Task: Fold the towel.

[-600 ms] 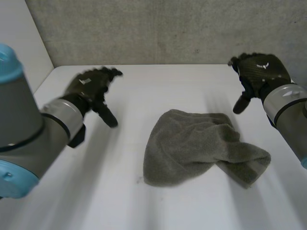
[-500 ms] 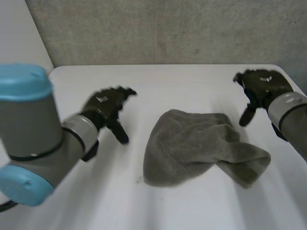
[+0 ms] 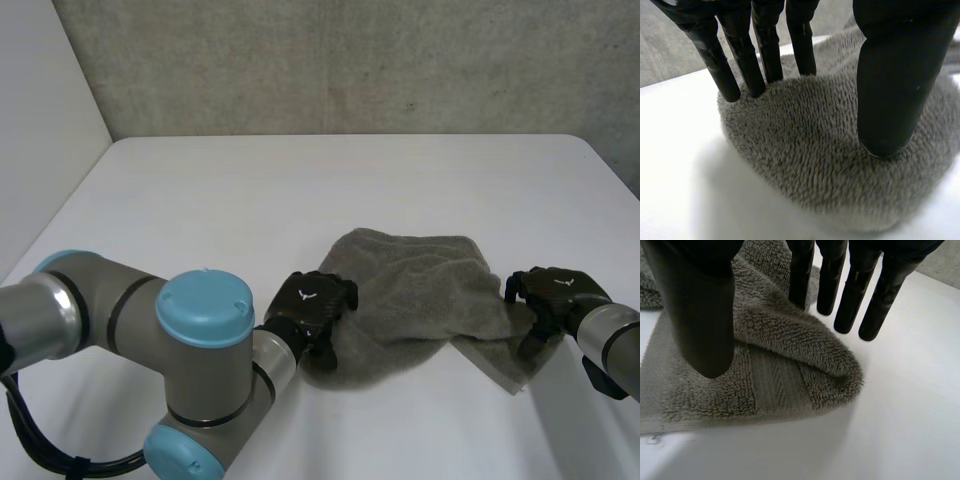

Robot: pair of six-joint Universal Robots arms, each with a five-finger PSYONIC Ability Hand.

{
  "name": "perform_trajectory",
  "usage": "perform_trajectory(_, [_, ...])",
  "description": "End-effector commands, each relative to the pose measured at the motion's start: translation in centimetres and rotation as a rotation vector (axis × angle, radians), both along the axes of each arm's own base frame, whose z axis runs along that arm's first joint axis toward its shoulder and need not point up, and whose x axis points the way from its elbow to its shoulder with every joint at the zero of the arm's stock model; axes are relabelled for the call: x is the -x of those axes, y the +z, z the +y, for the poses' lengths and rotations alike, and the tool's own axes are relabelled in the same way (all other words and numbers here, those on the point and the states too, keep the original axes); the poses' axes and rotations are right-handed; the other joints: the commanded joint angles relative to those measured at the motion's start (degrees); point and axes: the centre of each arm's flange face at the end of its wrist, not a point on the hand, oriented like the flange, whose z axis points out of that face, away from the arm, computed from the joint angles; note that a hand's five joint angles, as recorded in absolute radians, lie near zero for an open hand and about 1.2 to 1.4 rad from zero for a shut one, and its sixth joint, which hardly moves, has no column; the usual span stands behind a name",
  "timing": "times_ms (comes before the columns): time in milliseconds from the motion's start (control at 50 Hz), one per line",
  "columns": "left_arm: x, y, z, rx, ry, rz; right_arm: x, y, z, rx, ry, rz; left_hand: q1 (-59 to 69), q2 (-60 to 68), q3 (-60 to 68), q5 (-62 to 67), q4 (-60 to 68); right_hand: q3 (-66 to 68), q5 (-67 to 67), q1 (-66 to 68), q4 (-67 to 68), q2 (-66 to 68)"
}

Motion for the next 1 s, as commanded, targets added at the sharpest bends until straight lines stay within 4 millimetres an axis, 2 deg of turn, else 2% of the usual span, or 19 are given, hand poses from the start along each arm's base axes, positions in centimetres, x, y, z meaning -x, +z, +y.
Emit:
perform_trajectory(20, [0.2,-1.3,-0.5,0.072,-0.025,-0.083,-0.3,-0.7,-1.0,0.059,0.004,-0.008,22.48,22.4,22.42,22.47,22.4,28.18,27.84,28.57,28.3,28.42])
perform_trajectory(40, [0.2,-1.2,-0.7,0.095,-0.014,-0.082,-0.4,-0.5,-1.3,0.091,0.004,-0.01,36.39,36.32,36.34,36.39,36.32,42.94,42.6,43.34,43.07,43.18])
perform_trajectory(80, [0.2,-1.1,-1.0,0.117,0.004,-0.079,-0.4,-0.3,-1.6,0.122,0.004,-0.013,48.5,48.43,48.44,48.5,48.43,49.36,49.02,49.76,49.49,49.6])
perform_trajectory(220, [-0.2,1.2,-2.1,0.206,0.104,-0.049,-0.4,1.7,-2.4,0.211,0.005,-0.02,48.62,48.55,48.56,48.62,48.55,49.43,49.08,49.82,49.55,49.66])
perform_trajectory(260, [-0.3,3.2,-2.2,0.243,0.127,-0.018,-0.9,4.4,-2.1,0.296,0.019,-0.025,48.62,48.55,48.56,48.62,48.55,49.43,49.08,49.82,49.55,49.66])
perform_trajectory(280, [-0.6,5.6,-2.2,0.282,0.146,0.022,-0.9,4.5,-2.1,0.296,0.019,-0.025,48.62,48.55,48.56,48.62,48.55,49.43,49.08,49.82,49.55,49.66])
perform_trajectory(300, [-1.1,8.0,-2.2,0.32,0.166,0.066,-1.5,6.6,-1.7,0.359,0.036,-0.039,48.62,48.55,48.56,48.62,48.55,49.43,49.08,49.82,49.55,49.66])
perform_trajectory(320, [-1.1,8.0,-2.2,0.321,0.166,0.066,-1.5,6.6,-1.7,0.36,0.037,-0.039,48.62,48.55,48.56,48.62,48.55,49.43,49.08,49.82,49.55,49.66])
perform_trajectory(360, [-2.1,12.4,-1.5,0.389,0.182,0.14,-2.7,10.8,-0.3,0.476,0.077,-0.06,48.62,48.55,48.56,48.62,48.55,49.43,49.08,49.82,49.55,49.66])
perform_trajectory(380, [-2.1,12.4,-1.5,0.389,0.182,0.14,-2.8,10.8,-0.3,0.477,0.078,-0.06,48.62,48.55,48.56,48.62,48.55,49.43,49.08,49.82,49.55,49.66])
perform_trajectory(420, [-2.6,14.5,-0.9,0.421,0.186,0.174,-3.1,15.2,0.9,0.574,0.093,-0.08,48.62,48.55,48.56,48.62,48.55,49.43,49.08,49.82,49.55,49.66])
perform_trajectory(520, [-5.6,22.6,2.8,0.52,0.189,0.283,-4.3,20.2,2.6,0.635,0.132,-0.127,48.62,48.55,48.56,48.62,48.55,49.43,49.08,49.82,49.55,49.66])
perform_trajectory(580, [-6.2,24.4,3.6,0.547,0.19,0.313,-6.0,23.0,4.1,0.657,0.18,-0.201,48.62,48.55,48.56,48.62,48.55,49.43,49.08,49.82,49.55,49.66])
perform_trajectory(620, [-7.5,27.4,5.1,0.591,0.194,0.368,-6.6,23.9,4.5,0.66,0.191,-0.226,48.62,48.55,48.56,48.62,48.55,49.43,49.08,49.82,49.55,49.66])
perform_trajectory(720, [-8.8,29.4,6.6,0.618,0.196,0.402,-8.7,24.5,4.9,0.64,0.207,-0.244,48.62,48.55,48.56,48.62,48.55,49.43,49.08,49.82,49.55,49.66])
perform_trajectory(800, [-9.1,29.0,6.8,0.599,0.195,0.38,-10.1,23.3,4.7,0.59,0.225,-0.232,48.62,48.55,48.56,48.62,48.55,49.43,49.08,49.82,49.55,49.66])
perform_trajectory(920, [-9.0,25.8,6.0,0.523,0.203,0.292,-12.6,17.6,3.6,0.421,0.275,-0.159,48.62,48.55,48.56,48.62,48.55,49.43,49.08,49.82,49.55,49.66])
perform_trajectory(960, [-8.7,24.4,5.6,0.493,0.2,0.259,-13.8,14.3,3.3,0.329,0.305,-0.108,48.62,48.55,48.56,48.62,48.55,49.43,49.08,49.82,49.55,49.66])
perform_trajectory(1000, [-7.7,20.7,3.9,0.408,0.201,0.166,-14.3,12.7,3.1,0.292,0.318,-0.087,48.62,48.55,48.56,48.62,48.55,49.43,49.08,49.82,49.55,49.66])
